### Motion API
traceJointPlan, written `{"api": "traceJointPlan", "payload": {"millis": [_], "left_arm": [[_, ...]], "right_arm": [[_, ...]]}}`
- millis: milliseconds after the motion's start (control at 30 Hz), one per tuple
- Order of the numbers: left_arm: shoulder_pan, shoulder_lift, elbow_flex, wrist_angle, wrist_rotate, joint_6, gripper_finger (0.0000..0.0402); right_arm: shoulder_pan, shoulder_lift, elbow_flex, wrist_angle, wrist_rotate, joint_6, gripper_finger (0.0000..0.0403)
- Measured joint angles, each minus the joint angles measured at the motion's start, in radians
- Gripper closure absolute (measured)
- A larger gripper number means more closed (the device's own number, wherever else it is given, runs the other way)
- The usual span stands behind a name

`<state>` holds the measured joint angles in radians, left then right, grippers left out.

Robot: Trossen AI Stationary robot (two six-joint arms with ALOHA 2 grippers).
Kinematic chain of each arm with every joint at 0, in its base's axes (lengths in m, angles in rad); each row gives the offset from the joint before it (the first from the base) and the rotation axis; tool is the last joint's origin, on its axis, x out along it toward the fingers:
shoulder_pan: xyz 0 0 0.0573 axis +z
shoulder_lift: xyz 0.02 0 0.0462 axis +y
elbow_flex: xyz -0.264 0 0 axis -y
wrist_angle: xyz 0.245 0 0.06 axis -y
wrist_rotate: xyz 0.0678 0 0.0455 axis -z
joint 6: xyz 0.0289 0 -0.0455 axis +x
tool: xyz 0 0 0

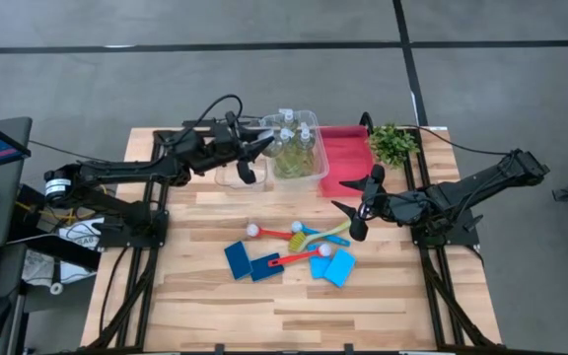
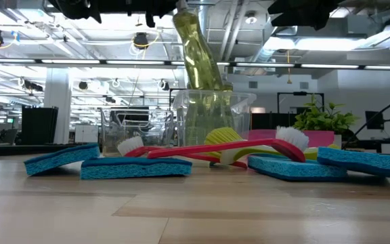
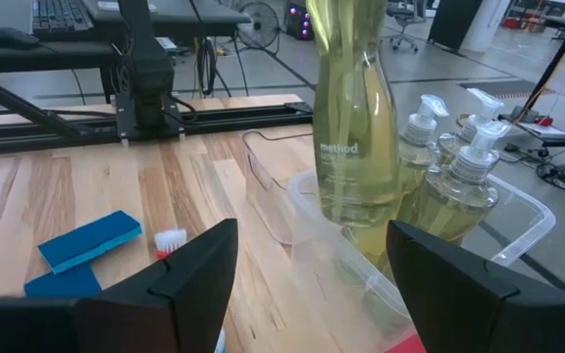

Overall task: Pick & Place Kitchen Sink Supplies
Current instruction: Put the yellow soap dispenser into the right transparent bin

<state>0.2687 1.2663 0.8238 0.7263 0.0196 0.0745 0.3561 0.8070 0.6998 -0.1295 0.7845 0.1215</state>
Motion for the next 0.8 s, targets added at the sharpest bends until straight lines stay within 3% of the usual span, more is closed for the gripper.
{"api": "traceJointPlan", "payload": {"millis": [800], "left_arm": [[0.000, 0.004, -0.001, -0.143, -0.001, -0.008, 0.0313]], "right_arm": [[0.000, 0.000, 0.000, 0.000, 0.000, 0.000, 0.0148]]}}
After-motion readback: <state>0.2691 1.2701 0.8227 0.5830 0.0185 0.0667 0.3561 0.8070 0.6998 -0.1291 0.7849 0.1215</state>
